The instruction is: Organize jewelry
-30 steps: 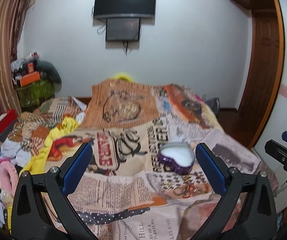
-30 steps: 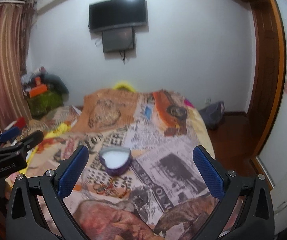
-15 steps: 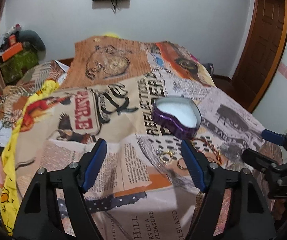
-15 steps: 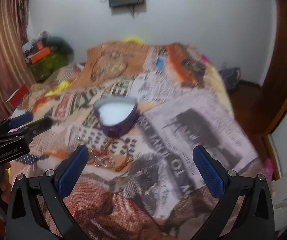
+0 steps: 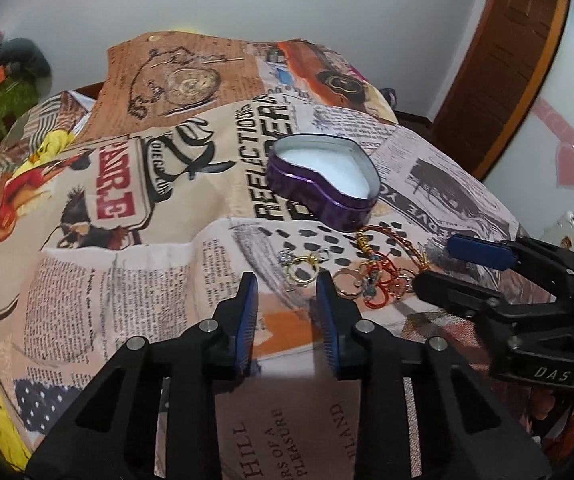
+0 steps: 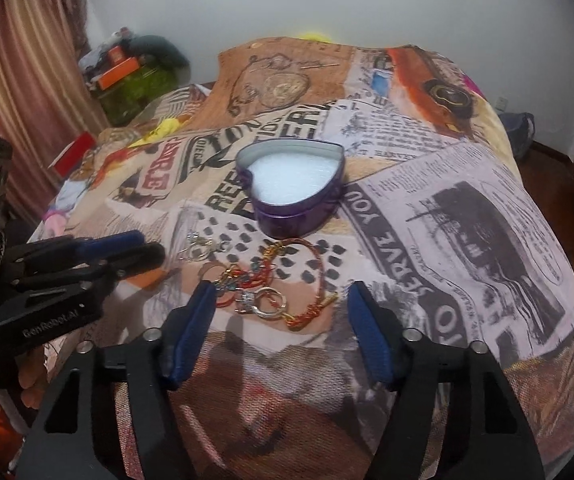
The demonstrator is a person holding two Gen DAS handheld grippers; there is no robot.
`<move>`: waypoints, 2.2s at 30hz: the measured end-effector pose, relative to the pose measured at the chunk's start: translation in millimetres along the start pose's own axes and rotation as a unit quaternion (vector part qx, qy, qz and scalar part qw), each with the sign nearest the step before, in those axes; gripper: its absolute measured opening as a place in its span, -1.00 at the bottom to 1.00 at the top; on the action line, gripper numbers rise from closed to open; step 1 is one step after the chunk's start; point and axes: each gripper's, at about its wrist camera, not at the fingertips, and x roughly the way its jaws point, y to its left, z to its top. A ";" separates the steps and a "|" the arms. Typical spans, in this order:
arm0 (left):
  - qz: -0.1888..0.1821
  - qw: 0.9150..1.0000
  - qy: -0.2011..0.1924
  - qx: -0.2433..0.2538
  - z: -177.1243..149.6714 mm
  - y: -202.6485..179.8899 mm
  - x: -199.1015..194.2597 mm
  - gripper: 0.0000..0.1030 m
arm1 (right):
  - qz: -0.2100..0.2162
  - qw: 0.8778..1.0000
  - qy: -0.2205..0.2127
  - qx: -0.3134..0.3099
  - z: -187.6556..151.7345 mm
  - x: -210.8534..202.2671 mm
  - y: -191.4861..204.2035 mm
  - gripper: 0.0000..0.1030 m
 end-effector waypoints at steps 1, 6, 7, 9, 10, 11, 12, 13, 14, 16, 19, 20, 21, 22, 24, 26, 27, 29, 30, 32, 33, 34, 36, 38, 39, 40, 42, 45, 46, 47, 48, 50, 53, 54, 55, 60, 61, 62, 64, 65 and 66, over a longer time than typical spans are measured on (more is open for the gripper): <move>-0.001 1.000 0.001 0.002 0.7 -0.4 1.7 -0.53 | 0.002 1.000 0.001 -0.005 0.9 1.5 1.8 0.08; -0.004 1.000 0.000 -0.002 8.5 4.7 10.3 -0.57 | 0.012 1.000 0.015 -0.016 1.6 9.7 6.6 -0.14; -0.004 1.000 0.000 -0.004 10.0 6.5 12.6 -0.60 | 0.016 1.000 0.018 -0.018 1.5 11.8 7.0 -0.18; -0.005 1.000 0.002 -0.008 11.6 8.9 16.2 -0.65 | 0.021 0.999 0.022 -0.019 0.7 13.7 8.0 -0.23; -0.007 1.000 0.004 -0.009 12.7 10.1 19.1 -0.68 | 0.023 0.999 0.023 -0.020 0.6 14.2 8.6 -0.25; -0.008 1.000 0.005 -0.010 12.8 10.3 20.7 -0.71 | 0.025 0.999 0.023 -0.021 0.3 14.8 9.1 -0.27; -0.007 1.000 0.006 -0.010 13.7 10.7 23.3 -0.74 | 0.027 0.999 0.024 -0.021 0.3 15.8 9.0 -0.27; -0.007 1.000 0.007 -0.010 14.5 11.2 25.3 -0.76 | 0.027 0.999 0.025 -0.022 0.3 15.9 10.0 -0.28; -0.009 1.000 0.009 -0.011 15.1 11.6 27.7 -0.76 | 0.029 0.999 0.026 -0.021 0.4 17.2 9.2 -0.28; -0.012 1.000 0.011 -0.010 14.8 11.5 30.4 -0.76 | 0.033 0.999 0.028 -0.018 0.1 18.8 7.9 -0.31; -0.014 1.000 0.013 -0.006 14.8 10.1 33.1 -0.76 | 0.040 0.999 0.033 -0.012 -0.2 22.3 5.0 -0.36; -0.014 1.000 0.013 -0.005 14.7 9.1 34.1 -0.77 | 0.040 0.999 0.033 -0.011 -0.2 23.0 4.4 -0.38; -0.015 1.000 0.013 -0.004 14.8 8.9 35.1 -0.78 | 0.041 0.999 0.034 -0.010 -0.3 23.4 4.4 -0.39; -0.015 1.000 0.014 -0.003 14.9 8.9 36.4 -0.82 | 0.043 0.998 0.035 -0.009 -0.4 24.1 4.0 -0.42; -0.017 1.000 0.013 -0.003 15.0 9.1 38.0 -0.83 | 0.044 0.998 0.035 -0.008 -0.5 24.8 3.9 -0.46; -0.018 1.000 0.011 -0.004 15.1 9.4 38.0 -0.83 | 0.045 0.998 0.034 -0.006 -0.5 25.1 3.1 -0.46; -0.018 1.000 0.009 -0.004 14.8 9.3 37.0 -0.83 | 0.045 0.998 0.034 -0.006 -0.4 24.9 3.1 -0.46; -0.015 1.000 0.004 -0.002 14.4 8.3 34.3 -0.84 | 0.045 0.998 0.033 -0.005 -0.1 24.7 2.6 -0.46; -0.012 1.000 0.000 -0.001 14.5 7.7 32.6 -0.84 | 0.044 0.999 0.032 -0.005 -0.3 24.0 2.8 -0.46; -0.010 1.000 -0.007 0.001 14.5 6.6 27.5 -0.84 | 0.039 0.999 0.029 -0.004 0.1 22.0 2.5 -0.46; -0.010 1.000 -0.010 0.002 14.9 5.9 25.0 -0.84 | 0.037 0.999 0.027 -0.004 -0.2 20.4 3.0 -0.46; -0.010 1.000 -0.014 0.002 15.3 5.1 22.5 -0.84 | 0.033 0.999 0.024 -0.004 0.3 18.6 3.0 -0.46; -0.009 1.000 -0.019 0.005 15.7 2.6 17.7 -0.84 | 0.029 0.999 0.021 -0.004 1.5 15.6 2.7 -0.46; -0.008 1.000 -0.026 0.007 16.7 0.5 12.0 -0.84 | 0.025 1.000 0.015 -0.003 3.1 12.2 2.3 -0.46; -0.008 1.000 -0.028 0.008 16.7 -0.3 8.9 -0.84 | 0.024 1.000 0.012 -0.002 3.6 10.4 2.3 -0.46; -0.009 0.999 -0.032 0.010 17.7 -1.7 6.5 -0.84 | 0.023 1.000 0.008 0.000 4.8 8.1 2.1 -0.46; -0.007 0.999 -0.043 0.014 20.3 -4.4 -0.8 -0.84 | 0.021 1.000 0.000 0.001 7.7 3.2 1.7 -0.46; -0.006 0.998 -0.059 0.019 26.4 -8.2 -10.1 -0.84 | 0.014 1.000 -0.017 0.001 13.4 -5.6 0.7 -0.46; -0.005 0.998 -0.064 0.021 28.4 -9.5 -12.7 -0.84 | 0.012 1.000 -0.022 0.001 15.6 -7.9 0.3 -0.46; -0.004 0.997 -0.071 0.023 31.3 -10.7 -16.2 -0.84 | 0.010 1.000 -0.028 0.002 18.5 -11.0 -0.5 -0.46; -0.003 0.997 -0.076 0.025 33.4 -11.8 -18.4 -0.84 | 0.009 0.999 -0.034 0.003 21.0 -13.7 -1.2 -0.46; -0.002 0.996 -0.085 0.028 38.2 -13.2 -22.4 -0.84 | 0.006 0.999 -0.047 0.004 27.2 -19.1 -2.8 -0.46; 0.000 0.995 -0.097 0.032 46.6 -15.4 -26.6 -0.84 | 0.001 0.998 -0.067 0.007 37.3 -26.5 -5.4 -0.46; 0.000 0.994 -0.100 0.032 48.9 -15.8 -27.2 -0.84 | 0.002 0.997 -0.073 0.009 39.1 -28.8 -5.3 -0.46; 0.001 0.994 -0.103 0.034 52.1 -16.0 -28.0 -0.84 | 0.002 0.997 -0.078 0.011 40.9 -30.7 -5.5 -0.46; 0.003 0.992 -0.119 0.043 63.6 -18.1 -29.8 -0.84 | 0.003 0.994 -0.106 0.014 55.0 -36.7 -5.1 -0.46; 0.004 0.992 -0.120 0.045 66.2 -18.2 -29.5 -0.84 | 0.003 0.994 -0.110 0.012 57.4 -36.9 -5.5 -0.46; 0.005 0.992 -0.121 0.047 68.9 -18.9 -28.8 -0.83 | 0.002 0.994 -0.113 0.011 60.1 -36.6 -5.8 -0.46; 0.003 0.991 -0.126 0.048 75.7 -17.5 -27.4 -0.84 | 0.001 0.993 -0.118 0.007 63.5 -35.8 -6.5 -0.46; 0.001 0.991 -0.127 0.047 77.3 -17.0 -27.1 -0.84 | 0.000 0.993 -0.121 0.006 66.1 -34.4 -6.9 -0.46; -0.002 0.991 -0.129 0.046 80.3 -15.9 -26.0 -0.83 | -0.001 0.992 -0.122 0.004 67.9 -32.5 -7.3 -0.46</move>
